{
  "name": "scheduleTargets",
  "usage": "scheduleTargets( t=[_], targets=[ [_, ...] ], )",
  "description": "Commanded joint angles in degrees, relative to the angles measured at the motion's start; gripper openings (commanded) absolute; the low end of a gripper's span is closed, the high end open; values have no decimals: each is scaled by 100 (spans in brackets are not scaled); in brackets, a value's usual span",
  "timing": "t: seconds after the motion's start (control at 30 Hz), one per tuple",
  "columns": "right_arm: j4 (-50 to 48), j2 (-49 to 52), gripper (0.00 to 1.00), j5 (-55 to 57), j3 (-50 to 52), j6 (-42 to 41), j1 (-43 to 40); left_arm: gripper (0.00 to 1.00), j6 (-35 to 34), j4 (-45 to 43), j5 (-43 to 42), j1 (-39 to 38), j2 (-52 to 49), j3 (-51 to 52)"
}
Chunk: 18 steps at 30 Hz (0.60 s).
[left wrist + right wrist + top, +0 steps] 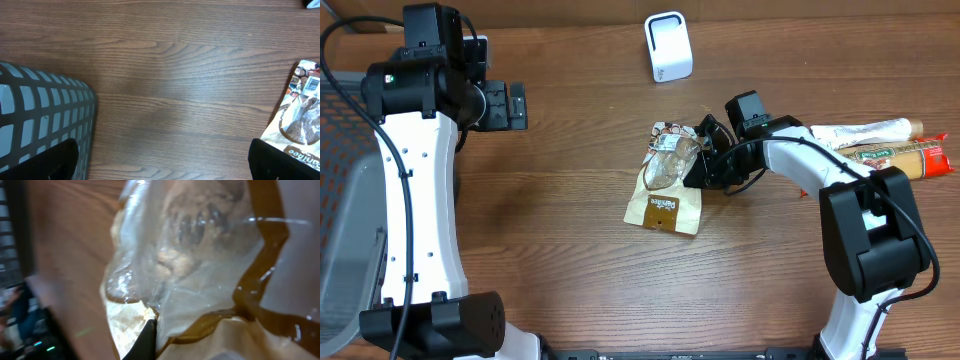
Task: Scan the item barcode
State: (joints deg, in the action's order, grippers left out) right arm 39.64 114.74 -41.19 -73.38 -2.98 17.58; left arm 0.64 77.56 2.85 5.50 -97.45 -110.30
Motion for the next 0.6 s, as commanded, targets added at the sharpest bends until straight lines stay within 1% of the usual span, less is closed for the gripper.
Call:
scheduleTargets(
  t=[0.0,0.1,0.33,0.57],
  targets=[
    [120,-295,4,-1019,-101,120,-210,99,109,-24,33,11,-37,-107],
    [525,-737,4,-1405,-101,778,-382,99,107,-24,33,9,-37,-107],
    [1239,-1757,4,-1967,-118,1823,-662,100,109,-24,33,11,-37,-107],
    [2221,-2284,4,-2251,-516,3016,-673,99,107,-24,33,11,-37,-107]
  ],
)
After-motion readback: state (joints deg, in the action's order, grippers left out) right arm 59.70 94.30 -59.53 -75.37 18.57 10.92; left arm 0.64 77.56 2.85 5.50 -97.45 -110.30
